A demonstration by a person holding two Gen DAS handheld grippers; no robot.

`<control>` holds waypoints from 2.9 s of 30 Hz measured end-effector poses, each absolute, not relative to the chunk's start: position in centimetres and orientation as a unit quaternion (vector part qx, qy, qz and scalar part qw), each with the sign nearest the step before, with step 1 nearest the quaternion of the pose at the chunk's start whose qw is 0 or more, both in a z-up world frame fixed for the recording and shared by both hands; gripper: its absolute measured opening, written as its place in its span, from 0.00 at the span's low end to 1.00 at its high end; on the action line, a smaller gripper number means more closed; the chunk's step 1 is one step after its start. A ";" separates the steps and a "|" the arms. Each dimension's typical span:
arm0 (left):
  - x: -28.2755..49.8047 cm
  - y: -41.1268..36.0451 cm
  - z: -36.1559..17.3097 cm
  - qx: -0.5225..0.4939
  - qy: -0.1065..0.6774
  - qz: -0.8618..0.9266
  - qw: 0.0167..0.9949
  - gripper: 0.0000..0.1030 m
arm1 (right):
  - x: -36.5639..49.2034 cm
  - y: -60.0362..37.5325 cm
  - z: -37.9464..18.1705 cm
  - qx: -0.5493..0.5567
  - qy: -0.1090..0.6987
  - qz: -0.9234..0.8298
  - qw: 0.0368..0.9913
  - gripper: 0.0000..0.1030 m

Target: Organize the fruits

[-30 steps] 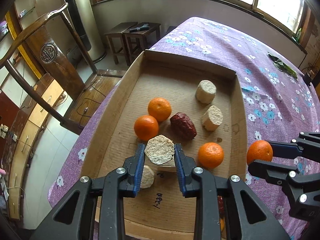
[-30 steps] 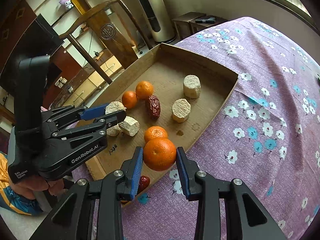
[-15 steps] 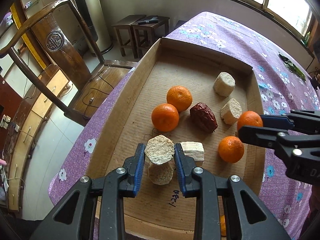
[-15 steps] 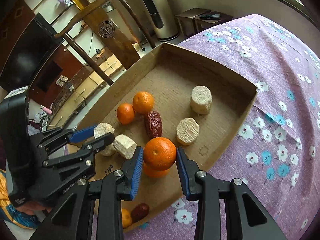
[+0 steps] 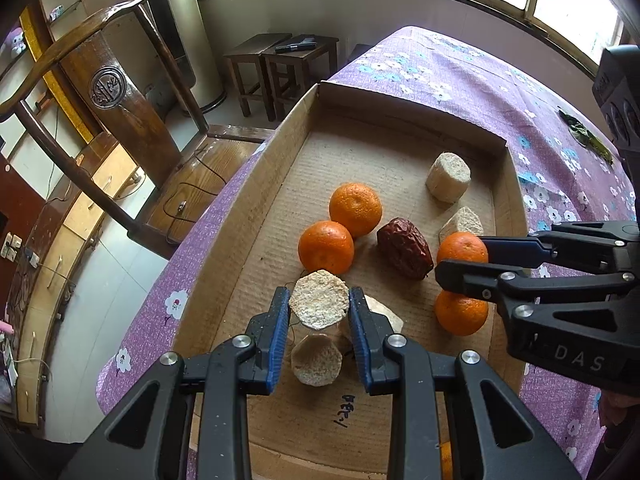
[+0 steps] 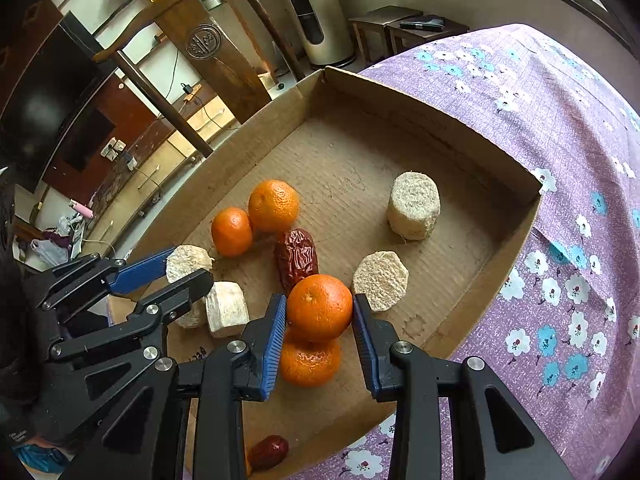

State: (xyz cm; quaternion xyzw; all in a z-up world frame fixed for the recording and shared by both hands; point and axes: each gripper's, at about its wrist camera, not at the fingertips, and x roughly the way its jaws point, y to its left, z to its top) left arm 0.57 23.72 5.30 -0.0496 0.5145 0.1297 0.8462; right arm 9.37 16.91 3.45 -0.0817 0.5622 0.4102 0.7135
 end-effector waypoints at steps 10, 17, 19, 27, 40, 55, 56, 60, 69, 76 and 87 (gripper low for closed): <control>1.5 23.3 5.4 -0.042 0.513 0.123 0.849 0.28 | 8.8 17.0 3.5 -0.095 0.560 0.407 0.715 0.36; 1.6 23.2 5.3 -0.036 0.512 0.124 0.849 0.28 | 8.9 16.4 3.7 -0.087 0.563 0.407 0.714 0.37; 1.6 23.1 5.3 -0.033 0.512 0.126 0.849 0.28 | 9.0 16.2 3.6 -0.084 0.565 0.405 0.714 0.39; 1.8 23.0 5.3 -0.035 0.512 0.130 0.848 0.28 | 8.7 15.1 4.2 -0.081 0.561 0.405 0.717 0.40; 1.1 22.6 5.9 -0.032 0.504 0.145 0.851 0.70 | 7.3 11.2 5.8 -0.048 0.539 0.363 0.759 0.64; -0.3 21.4 8.6 -0.037 0.477 0.155 0.864 0.84 | 6.2 7.2 8.5 0.012 0.513 0.290 0.808 0.88; -0.5 21.3 8.7 -0.038 0.475 0.157 0.865 0.84 | 6.1 7.1 8.6 0.013 0.512 0.289 0.809 0.88; -0.9 21.2 9.1 -0.039 0.471 0.156 0.867 0.84 | 5.6 6.9 8.6 0.011 0.512 0.284 0.810 0.90; -1.8 20.9 9.8 -0.047 0.461 0.156 0.872 0.84 | 4.7 6.4 8.7 0.006 0.516 0.279 0.810 0.90; -2.0 20.6 9.9 -0.046 0.459 0.153 0.874 0.84 | 4.3 6.2 8.7 0.004 0.517 0.283 0.808 0.90; -2.2 20.7 9.8 -0.047 0.460 0.155 0.873 0.84 | 4.0 6.7 8.8 -0.002 0.518 0.289 0.805 0.90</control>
